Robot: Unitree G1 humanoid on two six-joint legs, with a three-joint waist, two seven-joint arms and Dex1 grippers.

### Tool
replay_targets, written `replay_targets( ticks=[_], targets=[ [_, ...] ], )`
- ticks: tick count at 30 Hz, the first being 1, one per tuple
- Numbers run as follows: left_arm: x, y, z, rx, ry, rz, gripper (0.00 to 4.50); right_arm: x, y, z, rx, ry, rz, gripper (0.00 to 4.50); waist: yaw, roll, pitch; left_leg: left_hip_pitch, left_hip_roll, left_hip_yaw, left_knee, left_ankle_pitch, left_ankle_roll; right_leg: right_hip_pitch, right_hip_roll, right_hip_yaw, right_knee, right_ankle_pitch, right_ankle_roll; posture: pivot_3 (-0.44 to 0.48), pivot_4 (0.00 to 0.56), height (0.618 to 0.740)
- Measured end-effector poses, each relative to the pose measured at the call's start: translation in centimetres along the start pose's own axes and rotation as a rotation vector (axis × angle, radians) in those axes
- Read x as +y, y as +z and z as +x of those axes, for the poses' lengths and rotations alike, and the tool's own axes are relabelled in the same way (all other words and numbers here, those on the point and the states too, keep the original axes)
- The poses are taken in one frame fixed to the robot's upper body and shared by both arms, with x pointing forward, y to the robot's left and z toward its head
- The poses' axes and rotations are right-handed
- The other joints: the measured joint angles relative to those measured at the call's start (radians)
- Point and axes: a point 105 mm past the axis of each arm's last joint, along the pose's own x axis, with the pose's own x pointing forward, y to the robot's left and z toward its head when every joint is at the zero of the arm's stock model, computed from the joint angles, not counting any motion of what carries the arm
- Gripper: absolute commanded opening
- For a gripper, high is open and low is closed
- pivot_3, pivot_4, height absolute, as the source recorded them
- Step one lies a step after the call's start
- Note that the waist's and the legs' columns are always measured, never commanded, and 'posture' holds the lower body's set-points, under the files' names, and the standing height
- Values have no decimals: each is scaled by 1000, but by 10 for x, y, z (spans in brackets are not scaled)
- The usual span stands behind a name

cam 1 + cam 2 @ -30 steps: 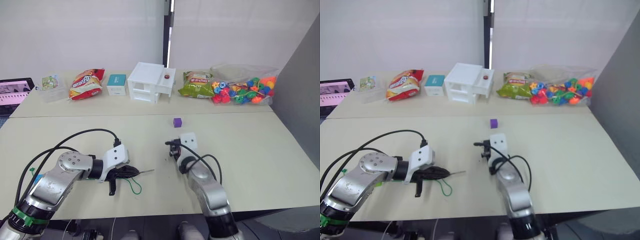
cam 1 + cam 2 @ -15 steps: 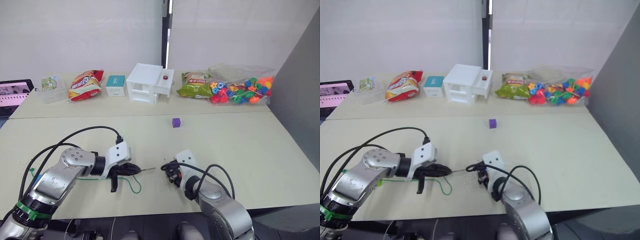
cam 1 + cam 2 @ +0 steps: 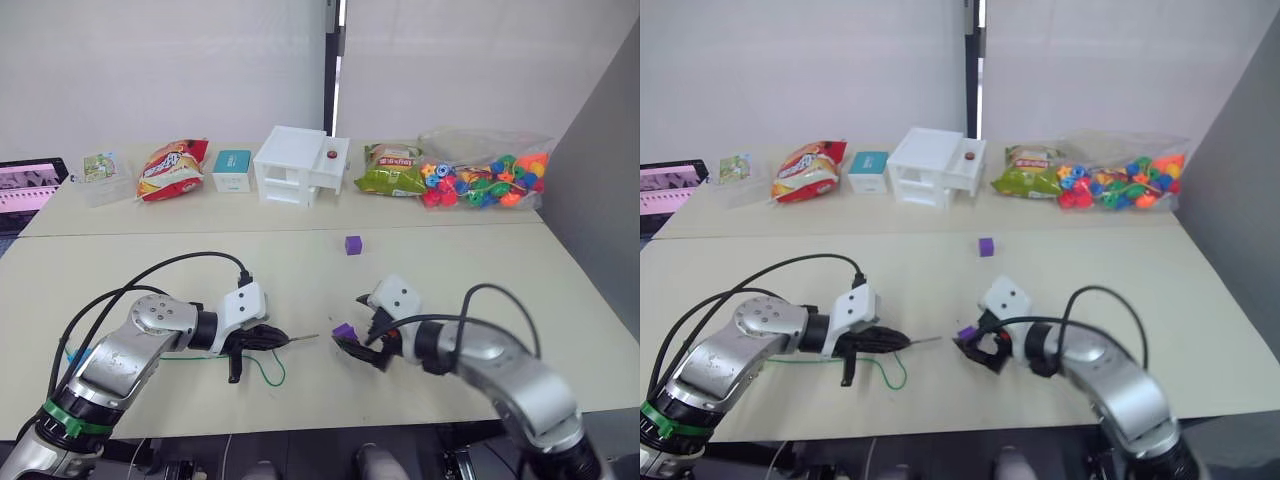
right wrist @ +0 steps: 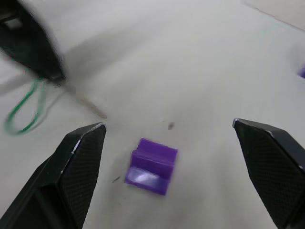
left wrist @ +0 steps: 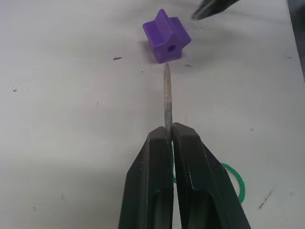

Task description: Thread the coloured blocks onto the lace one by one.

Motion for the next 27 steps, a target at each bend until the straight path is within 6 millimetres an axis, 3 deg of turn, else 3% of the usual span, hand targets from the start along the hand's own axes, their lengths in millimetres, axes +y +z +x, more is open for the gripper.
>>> replay_targets(
  ticks=[6, 10, 13, 20, 27],
  targets=[
    [-8, -5, 3, 6, -20, -12, 0, -8, 7, 5, 56, 411, -240, 4484, -3, 0, 0, 0, 1, 0, 0, 0, 0, -1, 0, 0, 0, 0, 0, 0, 150, 740],
    [-16, -6, 3, 10, -36, -16, 0, -27, -2, 29, 148, 550, -450, 4484, -3, 0, 0, 0, 1, 1, 1, 0, 0, -1, 0, 0, 0, 0, 0, 0, 150, 740],
    [-23, -9, 3, 12, -45, -28, 0, -30, -12, 42, 176, 626, -518, 4484, 1, 0, 0, -1, 0, 0, 1, 0, 0, -3, -1, 0, 3, 0, 0, 0, 150, 740],
    [-31, -10, 2, 7, -40, -48, 0, -34, -28, 46, 214, 716, -586, 4484, 7, 0, 0, -2, 0, 0, 1, 0, 0, -4, -2, 0, 3, 0, 0, 0, 150, 740],
    [-34, -10, 2, 6, -33, -49, 0, -34, -27, 51, 191, 733, -610, 2334, 1, 0, 0, 0, 0, 0, 1, 0, 0, -3, -1, 0, 5, 0, 0, 0, 150, 740]
  ],
)
